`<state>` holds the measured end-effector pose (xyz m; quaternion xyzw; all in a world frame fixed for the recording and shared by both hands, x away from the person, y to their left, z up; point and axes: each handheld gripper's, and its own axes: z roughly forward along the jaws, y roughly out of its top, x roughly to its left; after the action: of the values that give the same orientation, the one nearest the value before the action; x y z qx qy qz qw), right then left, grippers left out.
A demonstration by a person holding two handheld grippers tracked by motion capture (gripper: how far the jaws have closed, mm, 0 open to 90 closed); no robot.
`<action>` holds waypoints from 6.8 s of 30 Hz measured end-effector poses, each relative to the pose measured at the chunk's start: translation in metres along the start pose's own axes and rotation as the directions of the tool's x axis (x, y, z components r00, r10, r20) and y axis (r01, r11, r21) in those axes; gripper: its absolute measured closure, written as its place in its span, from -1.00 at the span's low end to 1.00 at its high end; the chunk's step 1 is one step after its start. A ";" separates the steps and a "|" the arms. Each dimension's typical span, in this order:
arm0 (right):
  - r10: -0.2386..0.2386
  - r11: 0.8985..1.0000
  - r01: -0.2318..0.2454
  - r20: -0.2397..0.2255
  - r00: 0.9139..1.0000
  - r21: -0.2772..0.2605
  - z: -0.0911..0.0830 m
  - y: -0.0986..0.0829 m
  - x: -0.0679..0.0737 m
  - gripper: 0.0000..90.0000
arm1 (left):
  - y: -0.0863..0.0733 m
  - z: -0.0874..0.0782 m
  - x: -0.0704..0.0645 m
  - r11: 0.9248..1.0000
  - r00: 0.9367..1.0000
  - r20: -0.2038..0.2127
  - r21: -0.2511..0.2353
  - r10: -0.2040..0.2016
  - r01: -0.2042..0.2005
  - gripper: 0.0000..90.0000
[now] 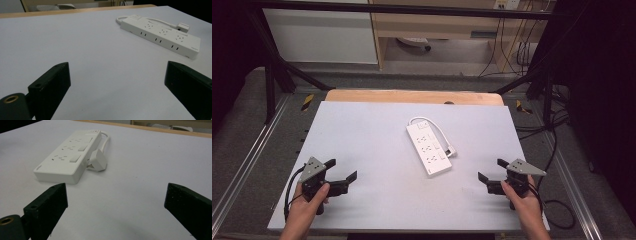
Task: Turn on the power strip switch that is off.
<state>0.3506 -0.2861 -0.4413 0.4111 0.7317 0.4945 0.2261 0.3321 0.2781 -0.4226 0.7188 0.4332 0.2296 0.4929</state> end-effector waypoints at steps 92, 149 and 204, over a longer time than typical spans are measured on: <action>-0.099 0.985 0.092 -0.046 0.994 -0.143 0.010 0.114 0.060 1.00 | -0.005 0.004 0.001 0.998 1.000 -0.014 0.058 0.016 -0.015 -0.82; 0.003 1.000 -0.004 -0.030 1.000 -0.022 0.134 0.150 0.020 1.00 | -0.007 0.008 0.001 0.995 0.999 -0.013 0.087 0.041 -0.039 -0.83; -0.044 0.983 0.052 -0.051 0.998 0.175 0.205 0.113 0.045 1.00 | -0.007 0.009 0.001 0.994 0.999 -0.007 0.100 0.054 -0.053 -0.83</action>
<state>0.5194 -0.1188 -0.4192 0.3999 0.7873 0.4318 0.1835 0.3364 0.2753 -0.4323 0.7527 0.4271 0.2243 0.4481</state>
